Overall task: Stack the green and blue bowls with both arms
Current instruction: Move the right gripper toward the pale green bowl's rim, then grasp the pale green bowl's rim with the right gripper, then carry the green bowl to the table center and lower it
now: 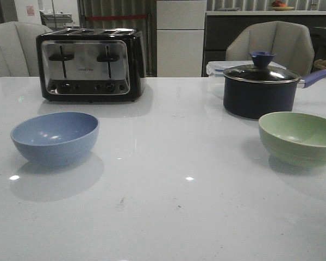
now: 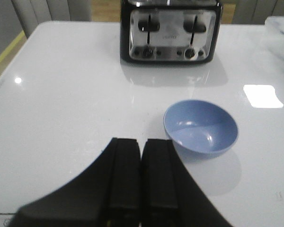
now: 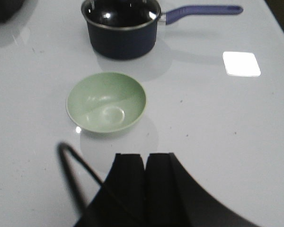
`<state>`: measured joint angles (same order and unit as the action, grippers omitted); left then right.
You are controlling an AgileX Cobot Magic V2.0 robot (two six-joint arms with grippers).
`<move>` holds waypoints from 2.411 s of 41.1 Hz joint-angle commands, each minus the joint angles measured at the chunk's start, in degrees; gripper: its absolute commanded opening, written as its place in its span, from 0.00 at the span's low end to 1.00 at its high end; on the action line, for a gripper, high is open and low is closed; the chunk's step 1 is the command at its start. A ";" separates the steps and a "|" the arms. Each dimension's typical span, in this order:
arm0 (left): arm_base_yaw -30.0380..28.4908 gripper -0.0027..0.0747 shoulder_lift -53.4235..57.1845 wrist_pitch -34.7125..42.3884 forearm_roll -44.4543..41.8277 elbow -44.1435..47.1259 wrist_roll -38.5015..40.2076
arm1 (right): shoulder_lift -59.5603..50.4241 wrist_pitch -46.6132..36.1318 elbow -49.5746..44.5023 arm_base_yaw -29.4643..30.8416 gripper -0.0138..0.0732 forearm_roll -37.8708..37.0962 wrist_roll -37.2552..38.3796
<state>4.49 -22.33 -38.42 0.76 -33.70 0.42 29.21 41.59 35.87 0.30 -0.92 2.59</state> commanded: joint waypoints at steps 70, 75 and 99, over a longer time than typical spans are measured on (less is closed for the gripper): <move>-0.02 0.62 -5.09 1.32 0.52 0.98 -1.04 | 74.99 2.23 39.37 5.24 0.55 10.24 -7.73; -0.02 0.62 -5.09 1.32 0.52 0.98 -1.04 | 75.81 1.85 39.78 5.24 0.43 10.24 -7.75; -0.02 0.62 -5.09 1.43 0.52 0.98 -1.04 | 65.97 4.33 39.78 -4.26 0.20 19.24 -15.21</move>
<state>4.49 -26.89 -41.25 0.97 -31.07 -0.53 99.67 46.26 73.83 -1.10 14.70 -9.95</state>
